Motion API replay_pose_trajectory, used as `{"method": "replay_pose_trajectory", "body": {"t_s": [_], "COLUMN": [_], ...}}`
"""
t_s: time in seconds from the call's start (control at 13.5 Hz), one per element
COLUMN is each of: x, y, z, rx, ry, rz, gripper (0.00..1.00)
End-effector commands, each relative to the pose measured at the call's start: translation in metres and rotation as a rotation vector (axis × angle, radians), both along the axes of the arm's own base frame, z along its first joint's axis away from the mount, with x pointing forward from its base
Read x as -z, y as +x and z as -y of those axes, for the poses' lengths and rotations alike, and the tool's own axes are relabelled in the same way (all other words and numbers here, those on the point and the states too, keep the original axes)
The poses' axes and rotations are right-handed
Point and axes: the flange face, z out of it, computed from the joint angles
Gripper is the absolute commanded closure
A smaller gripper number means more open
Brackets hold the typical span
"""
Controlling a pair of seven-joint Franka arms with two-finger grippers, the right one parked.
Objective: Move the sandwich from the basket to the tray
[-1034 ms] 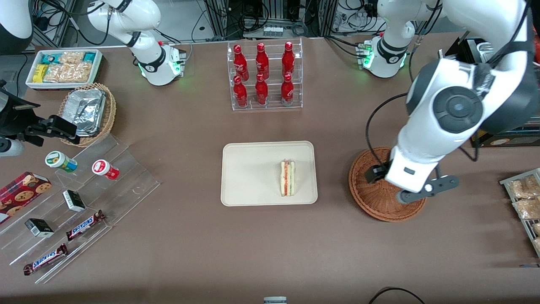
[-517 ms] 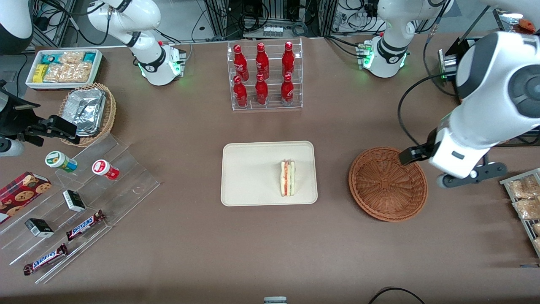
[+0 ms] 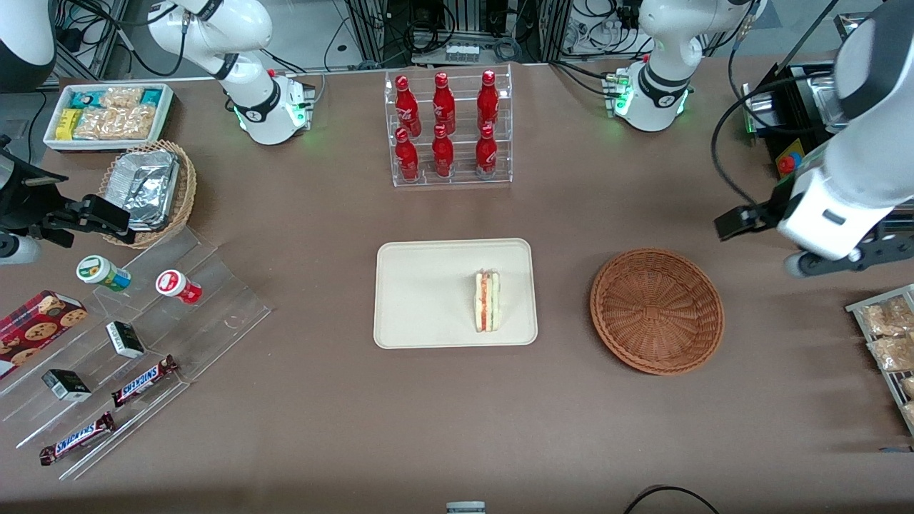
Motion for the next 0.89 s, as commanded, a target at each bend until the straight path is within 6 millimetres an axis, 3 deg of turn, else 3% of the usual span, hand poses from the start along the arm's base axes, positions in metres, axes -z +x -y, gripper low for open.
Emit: {"method": "replay_pose_trajectory", "body": {"t_s": [0.0,0.44,0.66,0.81], "x": [-0.021,-0.045,-0.038,-0.029], "y": [-0.033,-0.068,-0.07,-0.075], "z": [-0.009,-0.016,-0.033,-0.032], "rx": [0.025,0.058,0.068,0.072], "ry": [0.0,0.011,0.003,-0.011], "rz": [-0.016,-0.052,-0.089,-0.106], "gripper": [0.0,0.0,0.0,0.0]}}
